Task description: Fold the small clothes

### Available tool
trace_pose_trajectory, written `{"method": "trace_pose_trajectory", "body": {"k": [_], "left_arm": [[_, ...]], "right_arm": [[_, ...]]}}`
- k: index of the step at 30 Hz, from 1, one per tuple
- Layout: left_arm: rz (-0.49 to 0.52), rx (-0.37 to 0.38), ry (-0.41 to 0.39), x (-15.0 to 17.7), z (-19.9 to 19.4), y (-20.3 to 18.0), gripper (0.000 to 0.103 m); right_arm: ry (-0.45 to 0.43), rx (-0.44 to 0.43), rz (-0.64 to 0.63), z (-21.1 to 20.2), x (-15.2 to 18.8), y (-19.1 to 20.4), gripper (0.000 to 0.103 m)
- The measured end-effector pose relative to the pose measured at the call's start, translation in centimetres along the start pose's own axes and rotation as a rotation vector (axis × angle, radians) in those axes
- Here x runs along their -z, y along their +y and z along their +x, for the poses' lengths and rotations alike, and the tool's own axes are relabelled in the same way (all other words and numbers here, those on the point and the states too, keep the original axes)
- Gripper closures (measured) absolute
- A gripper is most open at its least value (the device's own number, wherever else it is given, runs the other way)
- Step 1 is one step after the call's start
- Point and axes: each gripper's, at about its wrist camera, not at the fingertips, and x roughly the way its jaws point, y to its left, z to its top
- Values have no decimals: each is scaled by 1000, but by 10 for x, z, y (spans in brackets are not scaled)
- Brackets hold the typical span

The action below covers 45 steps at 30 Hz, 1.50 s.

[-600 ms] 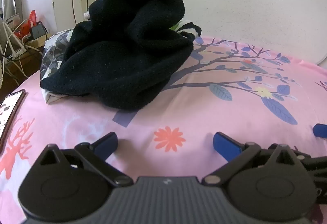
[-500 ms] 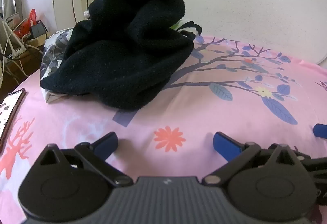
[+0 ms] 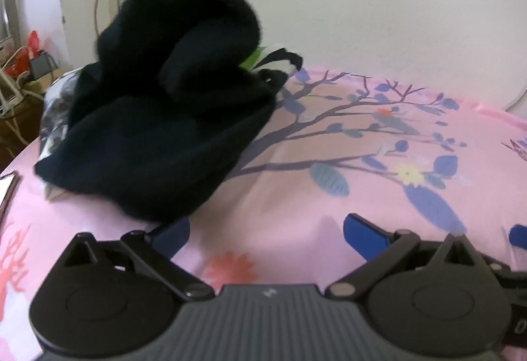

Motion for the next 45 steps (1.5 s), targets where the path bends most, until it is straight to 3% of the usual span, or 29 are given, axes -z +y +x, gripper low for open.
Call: {"method": "trace_pose_trajectory", "body": {"k": [7, 33, 41, 45], "left_arm": [[29, 33, 14, -4, 9, -12, 0], [29, 42, 20, -10, 8, -11, 0], [35, 37, 13, -9, 6, -12, 0], [32, 38, 15, -9, 6, -11, 0]], "right_arm": [[-1, -7, 21, 0, -1, -4, 6], [-6, -9, 22, 1, -1, -5, 6], [-2, -69, 30, 2, -3, -12, 6], [-25, -110, 93, -1, -2, -21, 6]]}}
